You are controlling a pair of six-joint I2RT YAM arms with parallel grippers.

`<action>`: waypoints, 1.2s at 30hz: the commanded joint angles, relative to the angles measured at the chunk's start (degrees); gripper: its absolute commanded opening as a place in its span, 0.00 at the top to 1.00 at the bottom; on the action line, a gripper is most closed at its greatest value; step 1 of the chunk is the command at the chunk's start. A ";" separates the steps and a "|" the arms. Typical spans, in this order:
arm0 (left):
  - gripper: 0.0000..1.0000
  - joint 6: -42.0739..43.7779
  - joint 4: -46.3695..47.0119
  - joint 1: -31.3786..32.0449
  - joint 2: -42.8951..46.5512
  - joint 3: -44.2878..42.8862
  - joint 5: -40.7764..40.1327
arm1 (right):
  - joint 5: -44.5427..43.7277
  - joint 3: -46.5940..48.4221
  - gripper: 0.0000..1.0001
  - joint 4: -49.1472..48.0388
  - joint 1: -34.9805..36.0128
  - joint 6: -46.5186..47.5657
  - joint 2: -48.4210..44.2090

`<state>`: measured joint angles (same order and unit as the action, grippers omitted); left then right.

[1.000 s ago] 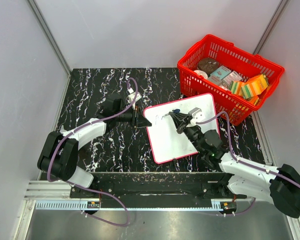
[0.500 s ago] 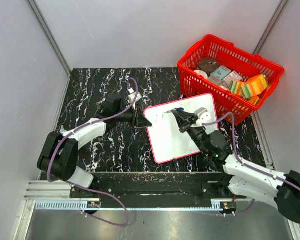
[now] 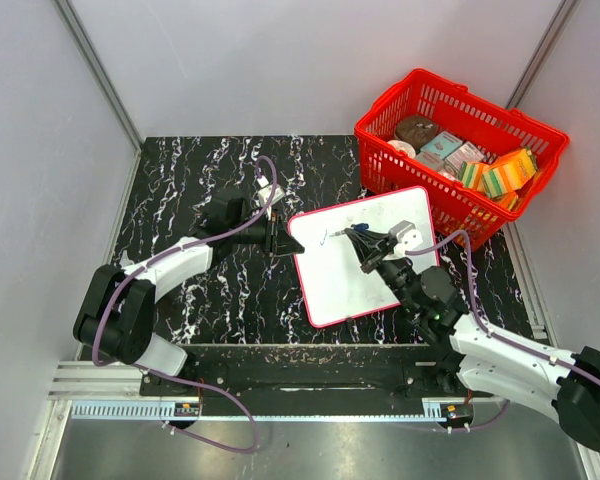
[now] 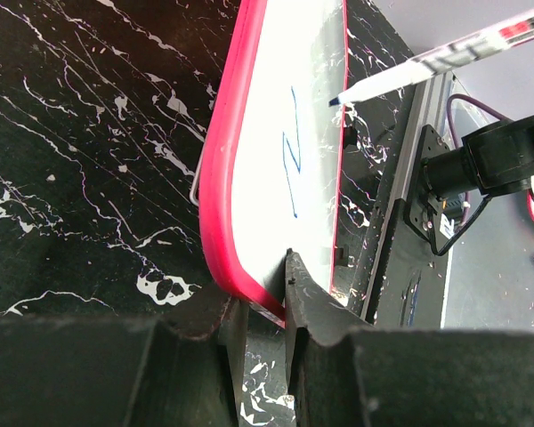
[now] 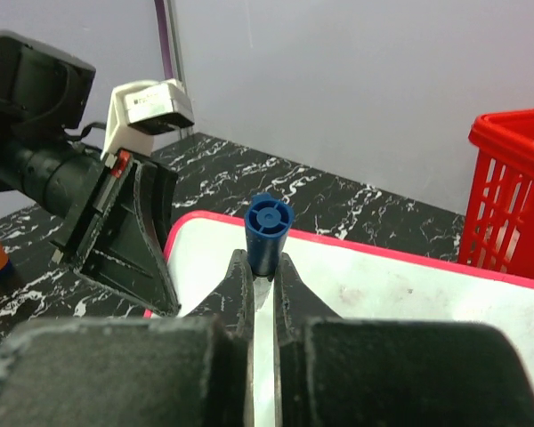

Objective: Write a sentence on the whiteboard

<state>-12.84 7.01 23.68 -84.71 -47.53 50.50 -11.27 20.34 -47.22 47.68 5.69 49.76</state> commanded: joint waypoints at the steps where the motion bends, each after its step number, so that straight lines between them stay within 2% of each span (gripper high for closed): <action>1: 1.00 11.00 -4.37 1.54 -0.37 1.82 -6.64 | 0.46 -0.30 1.00 -2.00 0.22 -0.95 0.43; 24: 1.00 11.52 -5.07 1.72 -0.64 1.82 -6.91 | 0.98 -1.18 1.00 -2.70 0.13 -2.09 2.63; 36: 1.00 11.52 -5.07 1.89 -0.64 1.82 -6.99 | -4.90 -1.00 1.00 -0.15 0.22 -1.21 1.48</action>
<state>-12.47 6.87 23.75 -84.71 -47.53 50.39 -12.19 19.25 -47.00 47.68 4.16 52.03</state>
